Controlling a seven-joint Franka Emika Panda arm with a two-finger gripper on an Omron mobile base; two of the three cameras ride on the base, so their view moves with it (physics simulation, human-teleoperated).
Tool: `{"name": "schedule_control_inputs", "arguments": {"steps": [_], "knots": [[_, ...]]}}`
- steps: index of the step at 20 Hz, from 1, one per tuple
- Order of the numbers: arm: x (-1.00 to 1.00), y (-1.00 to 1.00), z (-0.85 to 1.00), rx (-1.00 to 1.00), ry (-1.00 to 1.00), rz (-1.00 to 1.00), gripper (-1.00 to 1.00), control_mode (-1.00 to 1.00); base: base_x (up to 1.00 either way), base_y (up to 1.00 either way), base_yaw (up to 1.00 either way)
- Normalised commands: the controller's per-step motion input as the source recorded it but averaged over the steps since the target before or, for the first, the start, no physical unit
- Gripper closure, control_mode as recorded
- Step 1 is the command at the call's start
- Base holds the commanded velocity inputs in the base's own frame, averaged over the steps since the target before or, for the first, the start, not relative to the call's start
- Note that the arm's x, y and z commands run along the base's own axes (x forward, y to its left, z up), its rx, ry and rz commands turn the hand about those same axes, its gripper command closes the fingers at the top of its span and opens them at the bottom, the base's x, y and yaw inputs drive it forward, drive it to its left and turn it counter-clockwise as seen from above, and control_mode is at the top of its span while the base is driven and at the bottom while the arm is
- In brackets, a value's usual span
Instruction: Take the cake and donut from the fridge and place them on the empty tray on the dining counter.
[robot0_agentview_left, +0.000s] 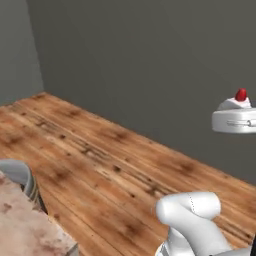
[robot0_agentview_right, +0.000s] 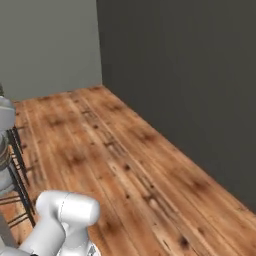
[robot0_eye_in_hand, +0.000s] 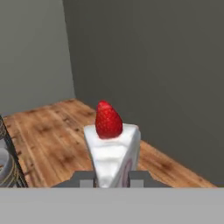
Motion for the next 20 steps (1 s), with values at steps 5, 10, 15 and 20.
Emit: {"name": "schedule_control_inputs", "arguments": {"steps": [5,10,15,20], "knots": [[0.00,0.00,0.00,0.00,0.00,0.00,1.00,1.00,0.68,-0.15,0.86],[0.00,0.00,0.00,0.00,0.00,0.00,1.00,1.00,0.56,-0.35,0.77],[0.00,0.00,0.00,0.00,0.00,0.00,1.00,1.00,0.53,-1.00,0.23],[0.00,0.00,0.00,0.00,0.00,0.00,1.00,1.00,0.85,-0.88,0.34]]}}
